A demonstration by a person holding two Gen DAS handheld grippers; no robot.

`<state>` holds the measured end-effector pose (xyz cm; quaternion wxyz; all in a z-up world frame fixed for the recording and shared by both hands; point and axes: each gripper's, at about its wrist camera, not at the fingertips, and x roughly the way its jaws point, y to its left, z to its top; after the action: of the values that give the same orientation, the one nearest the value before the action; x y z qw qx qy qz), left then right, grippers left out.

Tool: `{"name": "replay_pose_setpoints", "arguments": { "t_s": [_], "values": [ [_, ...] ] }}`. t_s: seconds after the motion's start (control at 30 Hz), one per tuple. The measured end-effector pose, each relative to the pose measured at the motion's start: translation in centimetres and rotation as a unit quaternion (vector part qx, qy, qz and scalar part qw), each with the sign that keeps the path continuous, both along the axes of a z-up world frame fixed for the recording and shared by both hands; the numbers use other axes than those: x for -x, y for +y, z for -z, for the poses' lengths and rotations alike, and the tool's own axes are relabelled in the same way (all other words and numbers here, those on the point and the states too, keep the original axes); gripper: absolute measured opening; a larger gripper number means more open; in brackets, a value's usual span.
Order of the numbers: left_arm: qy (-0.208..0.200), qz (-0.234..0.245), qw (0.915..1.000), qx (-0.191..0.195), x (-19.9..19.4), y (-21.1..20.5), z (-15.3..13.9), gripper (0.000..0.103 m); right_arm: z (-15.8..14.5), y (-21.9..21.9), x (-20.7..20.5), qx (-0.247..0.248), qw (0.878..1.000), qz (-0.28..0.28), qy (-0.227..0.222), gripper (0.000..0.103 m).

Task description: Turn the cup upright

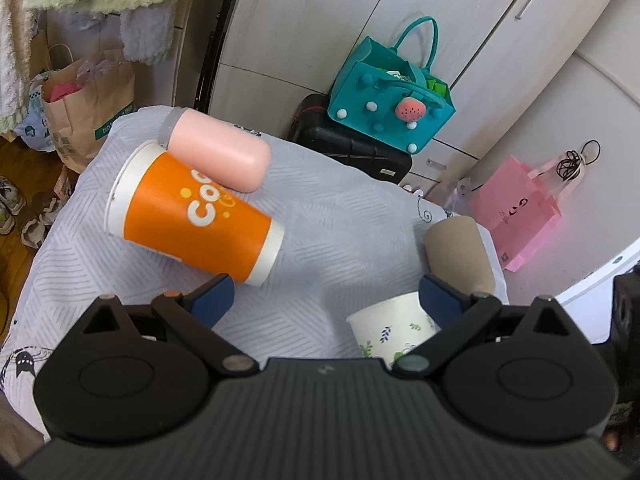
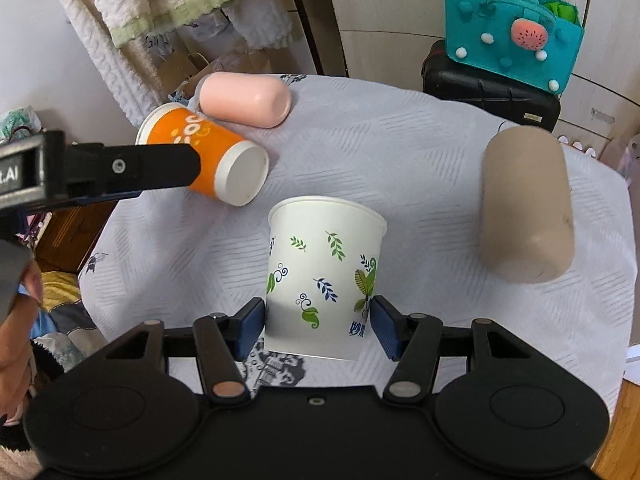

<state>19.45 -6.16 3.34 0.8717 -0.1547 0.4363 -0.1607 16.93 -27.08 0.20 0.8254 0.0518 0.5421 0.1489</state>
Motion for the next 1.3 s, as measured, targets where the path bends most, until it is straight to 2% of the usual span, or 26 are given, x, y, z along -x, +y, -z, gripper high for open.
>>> {"name": "replay_pose_setpoints", "arguments": {
  "t_s": [0.2, 0.3, 0.57, 0.6, 0.63, 0.7, 1.0, 1.3],
  "values": [
    [0.014, 0.006, 0.9999, -0.002, 0.5, 0.2, 0.7, 0.1, 1.4, 0.9, 0.4, -0.007, 1.0, 0.009, 0.015, 0.063],
    [0.03, 0.018, 0.9994, 0.007, 0.7, 0.5, 1.1, 0.1, 1.7, 0.9, 0.5, -0.03, 0.999, 0.022, 0.026, 0.064],
    [0.062, 0.042, 0.9971, 0.01, 1.2, 0.4, 2.4, 0.1, 2.4, 2.0, 1.3, 0.001, 1.0, 0.006, 0.01, 0.065],
    [0.062, 0.043, 0.9971, 0.008, 1.3, 0.4, 2.5, 0.1, 2.4, 2.2, 1.4, 0.003, 1.0, -0.002, 0.005, 0.072],
    [0.063, 0.043, 0.9971, 0.005, 1.4, 0.4, 2.6, 0.1, 2.2, 2.3, 1.6, 0.009, 1.0, -0.006, 0.001, 0.081],
    [0.067, 0.045, 0.9967, 0.007, 1.6, 0.6, 2.9, 0.1, 1.5, 2.5, 2.2, 0.019, 1.0, -0.019, -0.013, 0.087],
    [0.064, 0.048, 0.9965, 0.022, 2.8, 1.1, 2.4, 0.1, -0.7, -0.5, 4.7, 0.028, 0.999, -0.016, -0.034, 0.088],
    [0.085, 0.092, 0.9913, 0.038, 3.7, -1.0, 2.0, 0.1, -2.1, -2.0, 8.5, 0.043, 0.996, -0.041, -0.059, 0.088]
  ]
}}
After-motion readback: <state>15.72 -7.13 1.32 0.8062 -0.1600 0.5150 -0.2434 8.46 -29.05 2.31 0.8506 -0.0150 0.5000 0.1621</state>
